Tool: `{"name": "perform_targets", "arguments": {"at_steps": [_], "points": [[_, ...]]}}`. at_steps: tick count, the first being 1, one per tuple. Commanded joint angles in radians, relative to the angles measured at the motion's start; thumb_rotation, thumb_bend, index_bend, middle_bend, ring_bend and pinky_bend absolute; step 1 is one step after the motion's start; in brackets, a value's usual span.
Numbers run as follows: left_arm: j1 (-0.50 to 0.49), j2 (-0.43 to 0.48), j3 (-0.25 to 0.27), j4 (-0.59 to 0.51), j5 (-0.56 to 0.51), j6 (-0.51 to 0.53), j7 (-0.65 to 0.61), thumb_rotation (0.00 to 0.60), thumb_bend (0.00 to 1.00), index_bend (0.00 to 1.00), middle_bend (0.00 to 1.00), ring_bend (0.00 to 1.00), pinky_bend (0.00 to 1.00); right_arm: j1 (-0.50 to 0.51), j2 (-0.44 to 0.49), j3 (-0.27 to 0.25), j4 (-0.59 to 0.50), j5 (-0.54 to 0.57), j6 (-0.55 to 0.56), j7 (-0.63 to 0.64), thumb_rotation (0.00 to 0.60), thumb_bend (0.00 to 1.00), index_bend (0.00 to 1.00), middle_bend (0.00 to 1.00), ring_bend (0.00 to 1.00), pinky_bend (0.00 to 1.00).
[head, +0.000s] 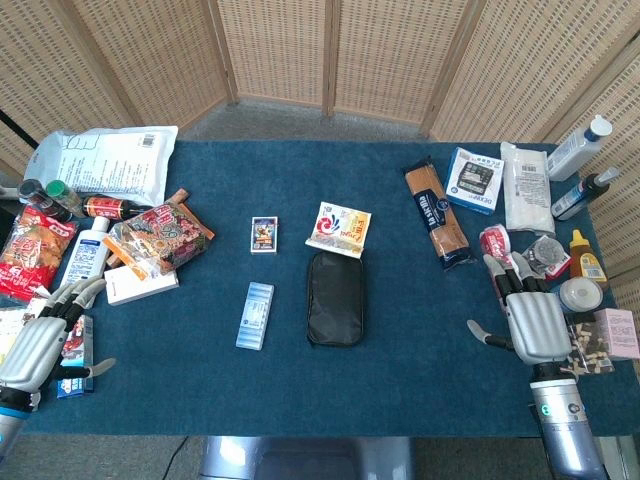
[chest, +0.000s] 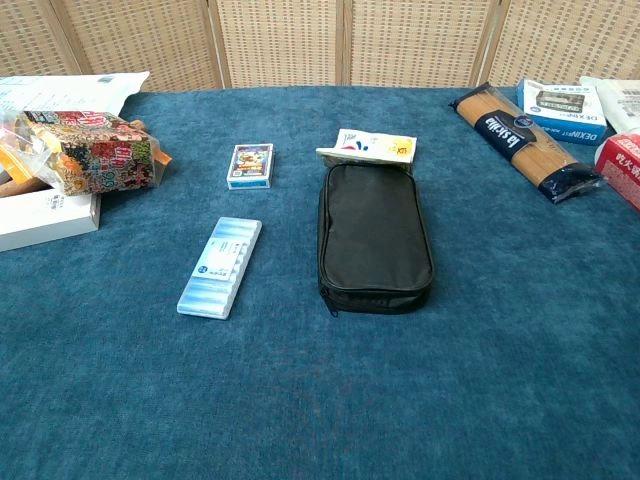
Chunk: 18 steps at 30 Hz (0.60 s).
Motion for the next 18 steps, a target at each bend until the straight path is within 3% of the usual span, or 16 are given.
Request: {"name": "perform_targets", "arguments": {"at_steps": [1,10,18], "points": [[-0.001,-0.003,0.0,0.003,0.0,-0.002,-0.002,0.6,0.04,0.04,0.0,0.0,0.0,-0.002,-0.004,-0.001,0.003,0.0,-0.003,0.003,0.457,0.23,0.0,0.19,0.0,0.23],[0.015,0.006,0.012,0.001,0.029,0.028,-0.012,0.6,0.05,0.04,0.0,0.0,0.0,-0.002,-0.021,-0.024,0.037,-0.041,-0.027,0.024,0.459,0.23,0.0,0.19,0.0,0.23],[0.007,0.013,0.011,-0.002,0.045,0.026,-0.025,0.6,0.04,0.04,0.0,0.0,0.0,0.04,-0.073,-0.035,0.129,-0.088,-0.102,0.056,0.456,0.23,0.0,0.19,0.0,0.23]]}}
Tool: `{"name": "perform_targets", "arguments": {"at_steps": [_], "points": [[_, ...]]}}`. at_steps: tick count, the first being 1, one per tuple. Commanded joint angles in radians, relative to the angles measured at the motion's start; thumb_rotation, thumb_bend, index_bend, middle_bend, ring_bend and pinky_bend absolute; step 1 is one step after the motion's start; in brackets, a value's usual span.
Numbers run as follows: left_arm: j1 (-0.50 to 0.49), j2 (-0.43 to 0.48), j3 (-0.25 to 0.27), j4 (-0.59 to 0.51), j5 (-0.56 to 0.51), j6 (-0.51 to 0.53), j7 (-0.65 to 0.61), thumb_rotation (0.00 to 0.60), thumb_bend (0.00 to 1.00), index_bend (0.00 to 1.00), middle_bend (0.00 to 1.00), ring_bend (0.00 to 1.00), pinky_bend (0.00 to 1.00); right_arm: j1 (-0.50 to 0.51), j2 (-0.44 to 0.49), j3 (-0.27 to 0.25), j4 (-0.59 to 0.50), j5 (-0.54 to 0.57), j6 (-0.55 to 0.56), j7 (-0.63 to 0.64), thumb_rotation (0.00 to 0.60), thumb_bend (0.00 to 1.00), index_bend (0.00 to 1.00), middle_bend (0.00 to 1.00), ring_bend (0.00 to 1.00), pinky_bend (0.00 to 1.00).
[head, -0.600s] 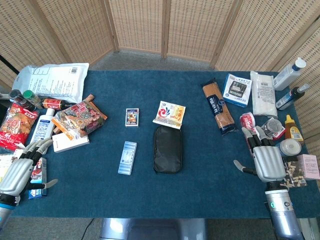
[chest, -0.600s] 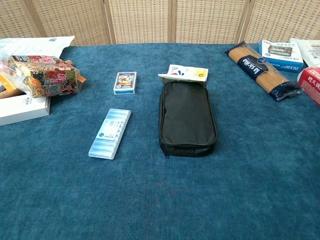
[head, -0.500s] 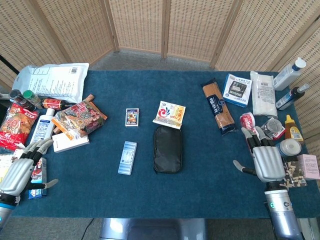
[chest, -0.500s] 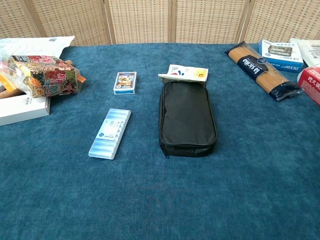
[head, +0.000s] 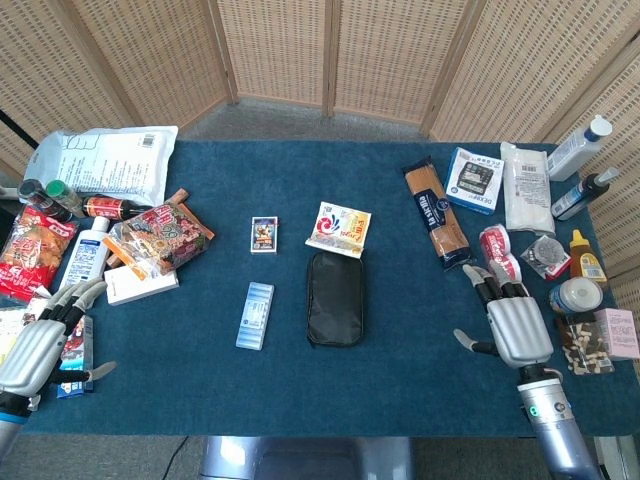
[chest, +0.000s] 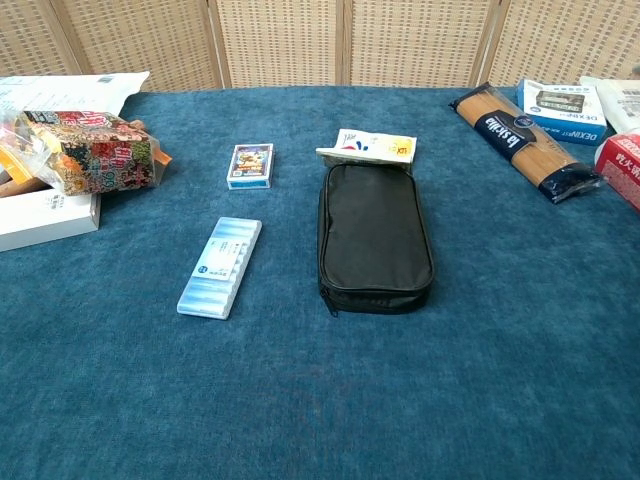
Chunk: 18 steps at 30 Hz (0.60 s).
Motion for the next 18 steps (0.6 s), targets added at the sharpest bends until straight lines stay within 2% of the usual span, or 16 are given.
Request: {"name": "perform_targets", "arguments": {"at_steps": [1,18], "points": [[-0.003,0.003,-0.002,0.001,-0.001,-0.002,-0.006,0.6,0.04,0.04,0.0,0.0,0.0,0.024,-0.026,-0.002,0.036,-0.018,-0.033,0.008,0.458,0.23,0.0,0.19,0.0,0.23],[-0.005,0.006,0.0,0.01,-0.008,-0.01,-0.014,0.6,0.04,0.04,0.0,0.0,0.0,0.096,-0.117,0.007,0.104,-0.011,-0.133,-0.011,0.46,0.23,0.0,0.18,0.0,0.23]]}}
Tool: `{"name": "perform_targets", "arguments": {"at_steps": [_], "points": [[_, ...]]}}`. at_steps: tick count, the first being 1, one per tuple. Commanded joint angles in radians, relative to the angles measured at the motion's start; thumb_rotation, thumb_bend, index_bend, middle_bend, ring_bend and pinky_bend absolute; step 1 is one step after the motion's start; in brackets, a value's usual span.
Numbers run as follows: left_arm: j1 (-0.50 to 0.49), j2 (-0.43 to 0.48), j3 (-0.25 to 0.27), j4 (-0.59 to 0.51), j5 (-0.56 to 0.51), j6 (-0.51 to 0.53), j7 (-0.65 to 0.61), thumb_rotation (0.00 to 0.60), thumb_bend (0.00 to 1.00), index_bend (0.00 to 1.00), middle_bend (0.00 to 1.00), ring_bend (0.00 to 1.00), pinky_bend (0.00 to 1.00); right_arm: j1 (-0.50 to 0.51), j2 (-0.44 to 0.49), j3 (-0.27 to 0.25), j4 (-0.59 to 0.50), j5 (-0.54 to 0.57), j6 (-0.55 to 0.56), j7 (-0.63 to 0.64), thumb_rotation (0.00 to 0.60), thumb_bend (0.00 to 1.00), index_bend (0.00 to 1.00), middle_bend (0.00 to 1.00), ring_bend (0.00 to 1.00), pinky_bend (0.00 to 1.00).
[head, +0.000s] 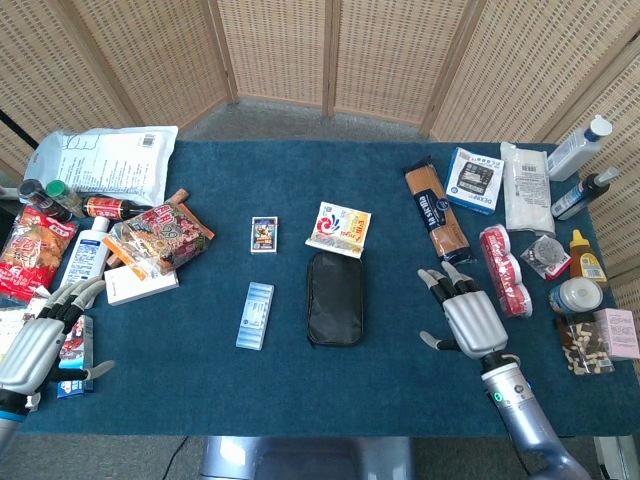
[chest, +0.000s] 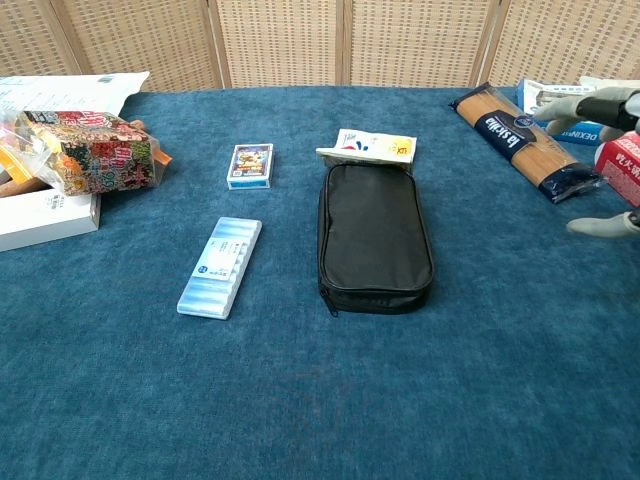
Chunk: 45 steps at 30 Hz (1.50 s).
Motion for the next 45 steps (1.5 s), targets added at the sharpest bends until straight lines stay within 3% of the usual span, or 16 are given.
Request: {"name": "perform_targets", "arguments": {"at_steps": [1,17,29,45], "points": [[-0.001,-0.001,0.001,0.0,0.002,-0.001,-0.001,0.6,0.04,0.04,0.0,0.0,0.0,0.008,-0.009,0.0,0.006,0.005,-0.012,0.003,0.458,0.23,0.0,0.18,0.0,0.23],[0.002,-0.004,0.006,0.006,0.007,0.003,-0.01,0.6,0.04,0.04,0.0,0.0,0.0,0.162,-0.088,0.113,0.083,0.068,-0.141,0.048,0.494,0.23,0.0,0.18,0.0,0.23],[0.009,-0.002,0.01,0.013,0.009,0.012,-0.016,0.6,0.04,0.04,0.0,0.0,0.0,0.267,-0.168,0.157,0.203,0.119,-0.225,0.091,0.538,0.23,0.0,0.2,0.0,0.23],[0.014,0.023,0.013,-0.016,0.041,0.037,-0.012,0.6,0.04,0.03,0.0,0.0,0.0,0.413,-0.29,0.207,0.395,0.212,-0.342,0.128,0.548,0.23,0.0,0.2,0.0,0.23]]}}
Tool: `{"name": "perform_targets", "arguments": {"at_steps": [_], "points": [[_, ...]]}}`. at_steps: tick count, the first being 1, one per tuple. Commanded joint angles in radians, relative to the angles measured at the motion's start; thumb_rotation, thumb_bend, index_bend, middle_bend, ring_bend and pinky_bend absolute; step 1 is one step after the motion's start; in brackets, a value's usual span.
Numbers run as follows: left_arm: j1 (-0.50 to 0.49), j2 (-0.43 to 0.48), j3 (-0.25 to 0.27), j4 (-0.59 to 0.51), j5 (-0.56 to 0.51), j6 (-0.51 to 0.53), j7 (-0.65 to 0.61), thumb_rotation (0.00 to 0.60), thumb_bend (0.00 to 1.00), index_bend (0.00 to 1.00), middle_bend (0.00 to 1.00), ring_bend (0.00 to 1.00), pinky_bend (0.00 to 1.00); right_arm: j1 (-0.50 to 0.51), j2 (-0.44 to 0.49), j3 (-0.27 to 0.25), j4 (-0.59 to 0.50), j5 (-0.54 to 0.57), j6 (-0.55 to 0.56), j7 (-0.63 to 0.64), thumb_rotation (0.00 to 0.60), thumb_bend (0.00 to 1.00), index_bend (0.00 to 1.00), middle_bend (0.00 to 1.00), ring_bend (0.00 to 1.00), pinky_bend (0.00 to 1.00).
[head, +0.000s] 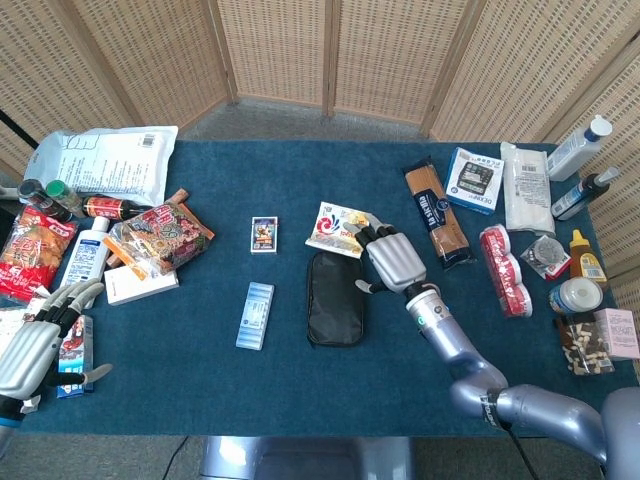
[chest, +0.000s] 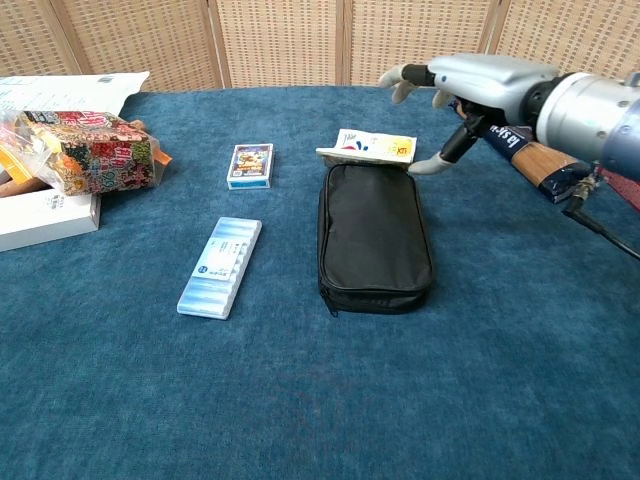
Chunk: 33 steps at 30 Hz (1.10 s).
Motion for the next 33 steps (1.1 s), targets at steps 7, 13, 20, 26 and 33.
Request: {"name": "perform_targets", "arguments": {"at_steps": [7,13,20,26,33], "points": [[0.009,0.016,0.006,-0.017,0.016,0.019,0.011,0.6,0.04,0.03,0.0,0.0,0.0,0.073,-0.083,0.017,0.125,0.061,-0.063,0.019,0.548,0.22,0.0,0.2,0.0,0.23],[0.017,0.022,0.008,-0.021,0.017,0.028,0.01,0.6,0.04,0.03,0.0,0.0,0.0,0.113,-0.13,0.017,0.212,0.088,-0.106,0.032,0.546,0.23,0.0,0.2,0.0,0.23],[0.03,0.031,0.011,-0.021,0.012,0.042,0.008,0.6,0.05,0.03,0.0,0.0,0.0,0.164,-0.163,0.017,0.317,0.106,-0.169,0.045,0.566,0.22,0.0,0.2,0.0,0.23],[0.037,0.032,0.011,-0.02,0.005,0.048,0.008,0.6,0.04,0.03,0.0,0.0,0.0,0.202,-0.182,0.024,0.385,0.119,-0.213,0.06,0.584,0.22,0.0,0.2,0.0,0.23],[0.035,0.026,0.008,-0.013,-0.004,0.038,0.006,0.6,0.04,0.03,0.0,0.0,0.0,0.226,-0.178,0.02,0.405,0.121,-0.23,0.059,0.592,0.22,0.0,0.21,0.0,0.25]]}}
